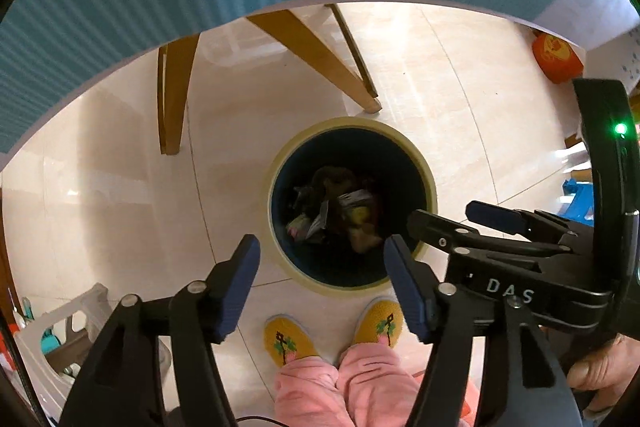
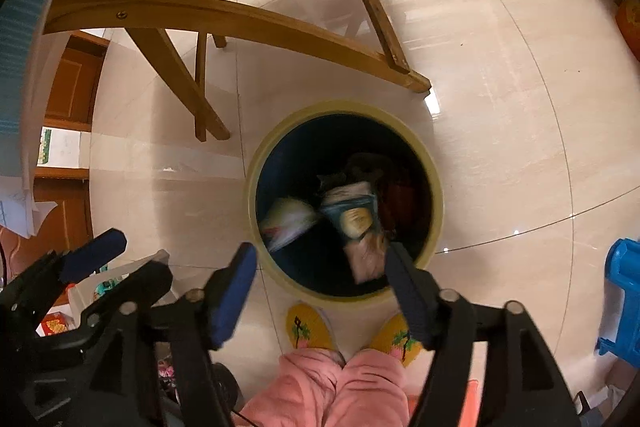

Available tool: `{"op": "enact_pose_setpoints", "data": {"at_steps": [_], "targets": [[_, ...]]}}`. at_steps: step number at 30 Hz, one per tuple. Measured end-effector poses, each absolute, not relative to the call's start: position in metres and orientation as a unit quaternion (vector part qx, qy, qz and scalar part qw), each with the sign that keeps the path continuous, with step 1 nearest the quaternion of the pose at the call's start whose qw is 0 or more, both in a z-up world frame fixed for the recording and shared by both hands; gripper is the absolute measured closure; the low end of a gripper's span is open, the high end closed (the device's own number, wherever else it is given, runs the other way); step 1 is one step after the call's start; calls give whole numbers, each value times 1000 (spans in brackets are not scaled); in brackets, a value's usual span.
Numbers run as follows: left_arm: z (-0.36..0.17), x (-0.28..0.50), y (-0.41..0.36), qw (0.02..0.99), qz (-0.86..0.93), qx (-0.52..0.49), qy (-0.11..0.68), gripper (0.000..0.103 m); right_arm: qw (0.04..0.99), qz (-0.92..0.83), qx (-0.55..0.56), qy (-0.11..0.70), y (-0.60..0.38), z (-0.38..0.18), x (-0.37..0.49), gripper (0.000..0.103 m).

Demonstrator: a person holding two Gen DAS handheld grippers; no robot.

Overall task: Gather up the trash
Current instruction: 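Carry the snack bag and green tube over the bin and release both, then raise both tools back over the table toward the remaining trash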

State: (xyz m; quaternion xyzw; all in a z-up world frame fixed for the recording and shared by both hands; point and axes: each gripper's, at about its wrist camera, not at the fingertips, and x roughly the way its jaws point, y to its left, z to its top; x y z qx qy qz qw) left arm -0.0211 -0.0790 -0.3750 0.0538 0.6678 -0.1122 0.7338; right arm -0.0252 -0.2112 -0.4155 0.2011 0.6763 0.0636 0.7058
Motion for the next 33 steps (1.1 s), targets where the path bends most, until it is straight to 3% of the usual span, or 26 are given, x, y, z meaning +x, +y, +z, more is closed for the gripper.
{"op": "enact_pose_setpoints", "data": {"at_steps": [16,33], "targets": [[-361,-15,-76,745,-111,59,655,39,718,55,198,665,-212,-405,-29,32],[-286,-14,-71,759,-109,56,639,39,728,47,202,654,-216,-349,-35,32]]}}
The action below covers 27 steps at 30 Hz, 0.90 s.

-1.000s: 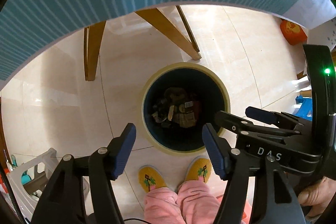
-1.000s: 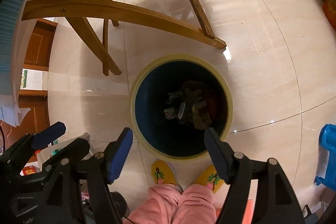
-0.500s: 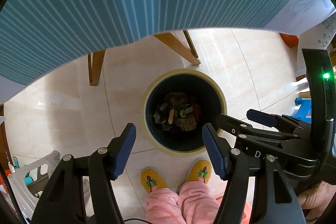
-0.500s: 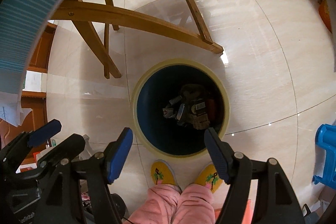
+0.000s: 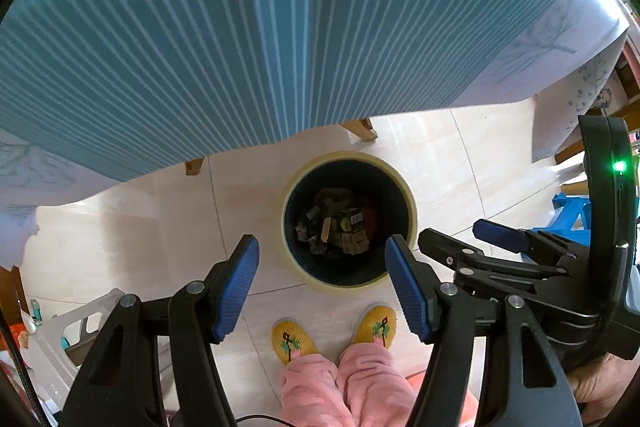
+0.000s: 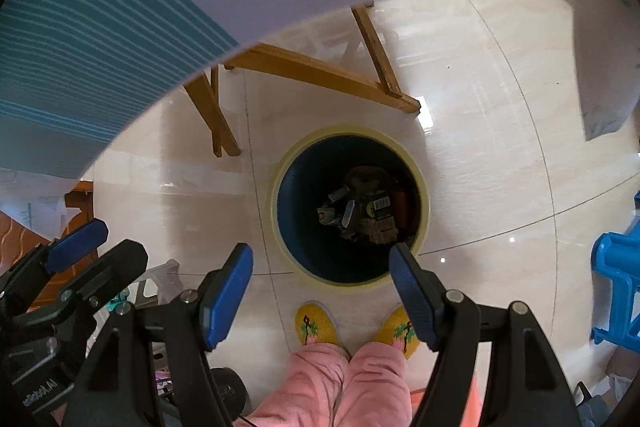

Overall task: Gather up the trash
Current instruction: 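Raise both tools back over the table toward the remaining trash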

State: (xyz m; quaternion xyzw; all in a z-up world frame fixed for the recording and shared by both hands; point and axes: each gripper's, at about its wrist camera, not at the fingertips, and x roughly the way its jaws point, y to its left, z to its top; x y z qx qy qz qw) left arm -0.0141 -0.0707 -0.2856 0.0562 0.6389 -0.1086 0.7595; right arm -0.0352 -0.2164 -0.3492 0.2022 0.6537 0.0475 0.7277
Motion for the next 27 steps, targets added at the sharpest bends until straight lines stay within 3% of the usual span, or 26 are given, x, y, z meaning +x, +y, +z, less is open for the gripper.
{"op": "enact_pose_setpoints", "data": {"at_steps": [17,27], "targets": [[-97,-36,-56,808,-112,48,576,39,762,102,211,604,-222,-181,-60,32],[32,-33,-50,866,-81,55,490,39,830,165,164,508,-216,-56,-48,32]]}}
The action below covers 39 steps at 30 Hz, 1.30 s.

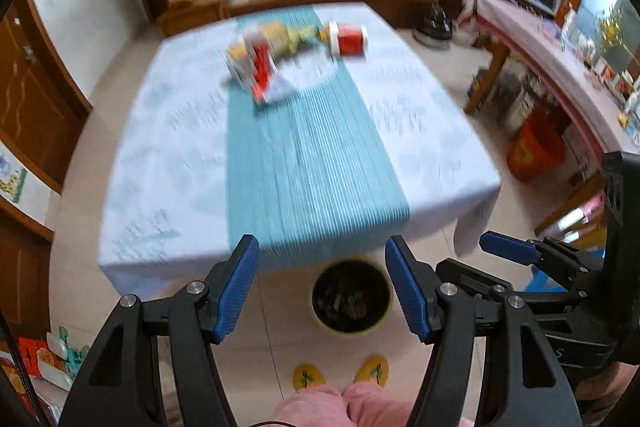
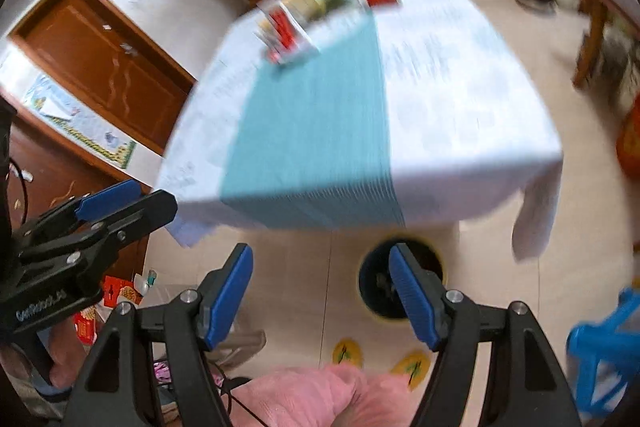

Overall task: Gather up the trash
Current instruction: 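Raise both tools back over the table toward the remaining trash, then grasp the yellow box with the left gripper while the right grasps the white-red carton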

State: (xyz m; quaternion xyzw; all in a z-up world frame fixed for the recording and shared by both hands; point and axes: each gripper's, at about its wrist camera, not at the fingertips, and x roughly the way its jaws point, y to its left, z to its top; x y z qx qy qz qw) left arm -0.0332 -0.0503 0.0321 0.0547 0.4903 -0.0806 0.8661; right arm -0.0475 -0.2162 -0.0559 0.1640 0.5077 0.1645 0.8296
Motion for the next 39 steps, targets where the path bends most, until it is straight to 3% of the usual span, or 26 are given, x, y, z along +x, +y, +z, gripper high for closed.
{"op": "enact_pose_setpoints", "data": {"at_steps": [12,20,29,39], "targets": [[152,-1,-16,912,-28,78,401,38,890,211,100,391,-206,64,8,32],[171,47,5,919,-22,101,381,34,901,212,65,371,-178,85,60,32],[116,169,32,896,-77,117,421,33,887,192,49,417,-135,42,162,32],[8,326,79,831,-144,131,521,33,854,171,54,489,-79,-62,295,32]]}}
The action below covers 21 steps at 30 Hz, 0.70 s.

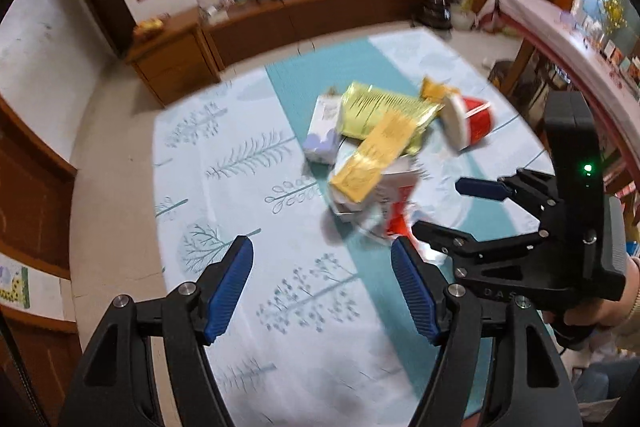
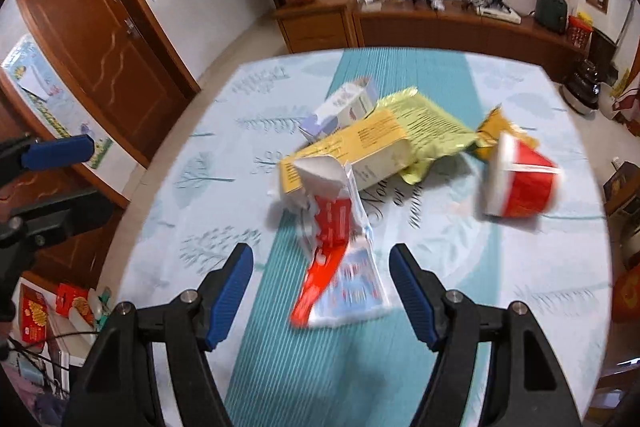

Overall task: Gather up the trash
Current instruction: 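Grasp the yellow box with the left gripper while the right grasps the white-red carton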

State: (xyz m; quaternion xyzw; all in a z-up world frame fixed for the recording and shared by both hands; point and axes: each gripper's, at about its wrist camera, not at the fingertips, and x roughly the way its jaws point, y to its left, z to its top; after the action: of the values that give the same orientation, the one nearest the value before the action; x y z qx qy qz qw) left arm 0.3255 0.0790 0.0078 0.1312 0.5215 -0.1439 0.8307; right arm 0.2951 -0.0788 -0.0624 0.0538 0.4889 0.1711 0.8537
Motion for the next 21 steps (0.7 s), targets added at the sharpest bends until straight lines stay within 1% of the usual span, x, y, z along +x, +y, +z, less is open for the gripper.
{"op": "enact_pose_setpoints", "data": {"at_steps": [4,6,7,8,9,12,15,21], "targets": [[-25,357,84,810,-164,135,546,33,846,155,53,507,-65,-102,333,32],[-36,368,83,803,-177,137,552,33,844,154,52,511,-63,-113,345,32],[-39,372,83,800,-182,137,554,33,844,152,50,512,-62,-118,350,34],[-43,376,82,797,-187,137,558,33,843,152,50,513,-61,-120,354,39],[-47,381,81,793,-194,136,561,33,840,161,60,515,-62,-124,357,52],[-52,391,74,785,-213,135,566,33,842,170,78,506,-67,-122,353,58],[-54,398,63,781,-233,138,563,33,846,160,87,501,-75,-116,347,58],[-67,410,34,768,-261,144,567,33,844,99,151,505,-111,-111,330,58]]}}
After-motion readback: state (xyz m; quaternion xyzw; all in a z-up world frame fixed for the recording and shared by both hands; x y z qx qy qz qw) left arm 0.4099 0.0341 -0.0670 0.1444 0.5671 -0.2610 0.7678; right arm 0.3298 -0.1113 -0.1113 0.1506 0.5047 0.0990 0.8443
